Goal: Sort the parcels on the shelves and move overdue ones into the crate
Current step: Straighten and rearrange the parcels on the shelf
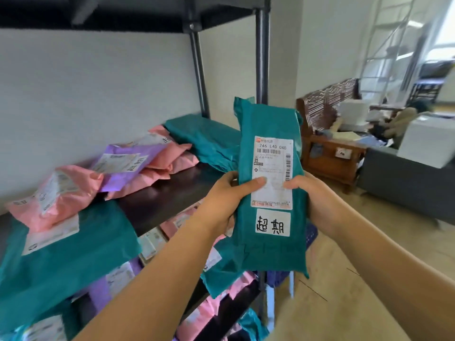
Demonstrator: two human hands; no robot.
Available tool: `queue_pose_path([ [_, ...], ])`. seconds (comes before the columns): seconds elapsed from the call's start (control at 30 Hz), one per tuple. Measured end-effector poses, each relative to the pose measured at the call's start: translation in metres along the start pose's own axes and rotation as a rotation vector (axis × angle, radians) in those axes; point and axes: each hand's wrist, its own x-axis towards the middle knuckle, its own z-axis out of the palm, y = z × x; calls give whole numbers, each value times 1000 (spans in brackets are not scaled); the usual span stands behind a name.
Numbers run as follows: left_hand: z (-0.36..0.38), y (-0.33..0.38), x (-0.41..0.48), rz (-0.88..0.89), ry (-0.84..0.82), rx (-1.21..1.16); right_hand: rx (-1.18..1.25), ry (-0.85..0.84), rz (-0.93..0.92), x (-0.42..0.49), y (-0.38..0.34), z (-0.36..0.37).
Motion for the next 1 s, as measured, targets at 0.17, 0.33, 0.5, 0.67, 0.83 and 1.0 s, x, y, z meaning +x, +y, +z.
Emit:
queue_pose_path([
  [0.17, 65, -36, 60, -72, 12, -34, -24, 22, 38, 24, 3, -83],
  [0.33, 116, -72, 106, -161, 36, -87, -103, 61, 132, 50, 18, -155],
  [0.5, 155, -111, 148, -241, 108, -171, -169, 35, 238, 73, 35, -213],
  [0.67, 174, -151, 183, -314, 180, -164, -134, 68, 319, 99, 54, -244],
  [0.83, 172, -188, 225, -384, 245, -142, -156, 102, 408, 143, 80, -258],
  [1.0, 161, -228, 277, -508, 325, -155, -195, 124, 509, 205, 109, -266],
])
